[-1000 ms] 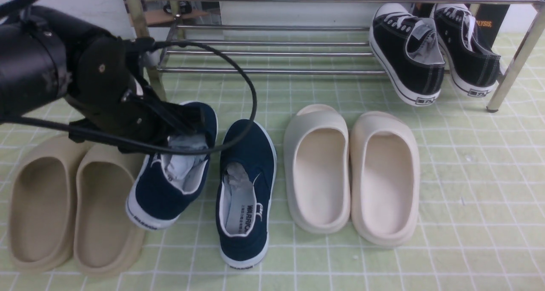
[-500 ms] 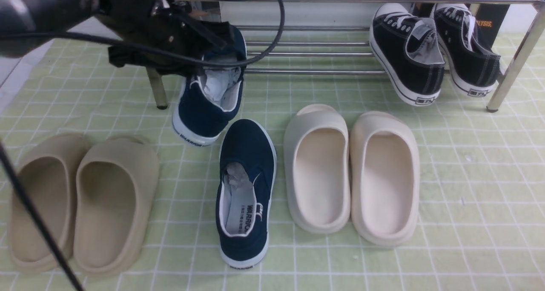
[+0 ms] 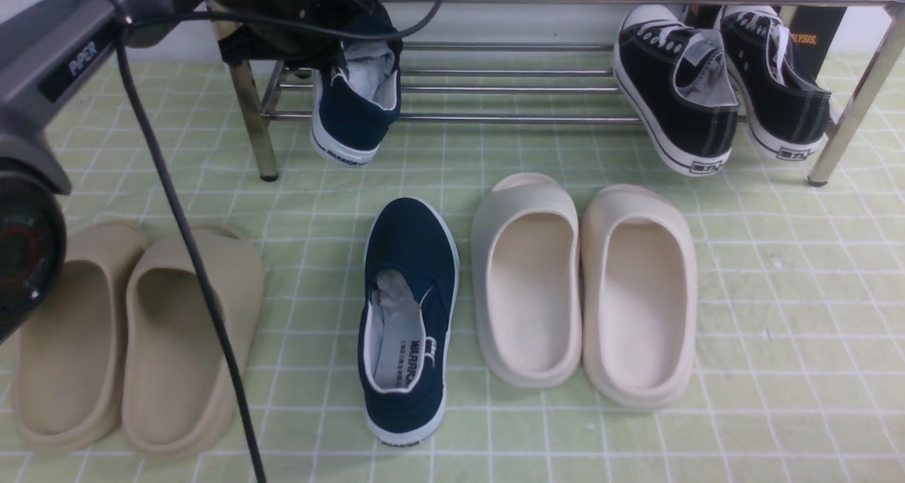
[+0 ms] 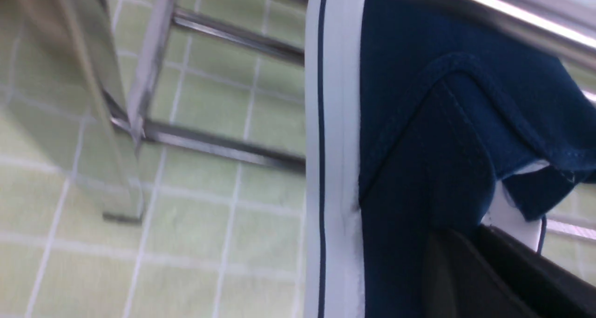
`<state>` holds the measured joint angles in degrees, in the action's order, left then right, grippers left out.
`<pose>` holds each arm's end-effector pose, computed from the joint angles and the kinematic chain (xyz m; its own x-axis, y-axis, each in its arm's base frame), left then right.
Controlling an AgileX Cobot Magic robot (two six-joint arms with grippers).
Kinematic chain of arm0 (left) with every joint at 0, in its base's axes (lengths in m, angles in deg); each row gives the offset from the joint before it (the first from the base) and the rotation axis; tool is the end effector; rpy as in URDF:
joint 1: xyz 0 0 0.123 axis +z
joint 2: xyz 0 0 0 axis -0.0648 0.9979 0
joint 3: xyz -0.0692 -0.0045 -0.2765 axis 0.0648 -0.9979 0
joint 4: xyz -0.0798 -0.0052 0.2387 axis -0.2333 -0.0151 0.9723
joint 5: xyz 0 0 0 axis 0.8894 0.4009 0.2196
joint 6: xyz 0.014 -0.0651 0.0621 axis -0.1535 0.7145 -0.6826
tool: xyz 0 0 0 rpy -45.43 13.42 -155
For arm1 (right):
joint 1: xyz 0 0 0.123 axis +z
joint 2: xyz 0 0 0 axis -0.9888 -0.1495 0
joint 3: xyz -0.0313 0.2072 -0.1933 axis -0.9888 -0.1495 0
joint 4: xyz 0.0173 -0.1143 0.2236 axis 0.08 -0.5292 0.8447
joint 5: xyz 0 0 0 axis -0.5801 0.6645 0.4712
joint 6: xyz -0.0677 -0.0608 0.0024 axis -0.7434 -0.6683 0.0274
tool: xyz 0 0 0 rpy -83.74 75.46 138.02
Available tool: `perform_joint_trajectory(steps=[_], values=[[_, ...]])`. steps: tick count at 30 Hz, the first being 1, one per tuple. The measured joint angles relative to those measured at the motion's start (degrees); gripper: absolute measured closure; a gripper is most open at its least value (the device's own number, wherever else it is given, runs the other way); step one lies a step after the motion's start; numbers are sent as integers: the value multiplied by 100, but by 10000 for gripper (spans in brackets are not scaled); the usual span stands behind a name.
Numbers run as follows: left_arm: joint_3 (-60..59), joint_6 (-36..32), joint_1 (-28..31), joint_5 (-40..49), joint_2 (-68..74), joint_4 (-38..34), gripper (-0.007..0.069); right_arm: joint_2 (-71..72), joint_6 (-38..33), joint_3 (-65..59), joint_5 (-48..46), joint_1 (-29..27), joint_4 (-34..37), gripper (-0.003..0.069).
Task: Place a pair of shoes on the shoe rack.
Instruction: Use the left arm to put a shoe into the shoe rack
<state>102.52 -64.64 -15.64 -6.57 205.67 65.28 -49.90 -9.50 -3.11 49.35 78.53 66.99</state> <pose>0.4872 -0.1082 0.3034 -0.7084 -0.3252 -0.6264 -0.0938 0.9230 -0.3732 0.0522 0.0006 0.1736 -0.2928 0.1725 -0.9405 0.0639 0.9849 0.1608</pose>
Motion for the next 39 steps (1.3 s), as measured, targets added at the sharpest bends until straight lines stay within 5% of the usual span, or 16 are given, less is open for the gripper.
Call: perform_joint_trajectory(steps=[19, 25, 32, 39], values=[[385, -19, 28, -173, 538, -37, 595, 0, 0, 0, 0, 0, 0, 421], [385, -32, 17, -66, 545, 173, 491, 0, 0, 0, 0, 0, 0, 419], [385, -45, 11, 63, 545, 301, 260, 0, 0, 0, 0, 0, 0, 419], [385, -75, 11, 282, 545, 566, 331, 0, 0, 0, 0, 0, 0, 419]])
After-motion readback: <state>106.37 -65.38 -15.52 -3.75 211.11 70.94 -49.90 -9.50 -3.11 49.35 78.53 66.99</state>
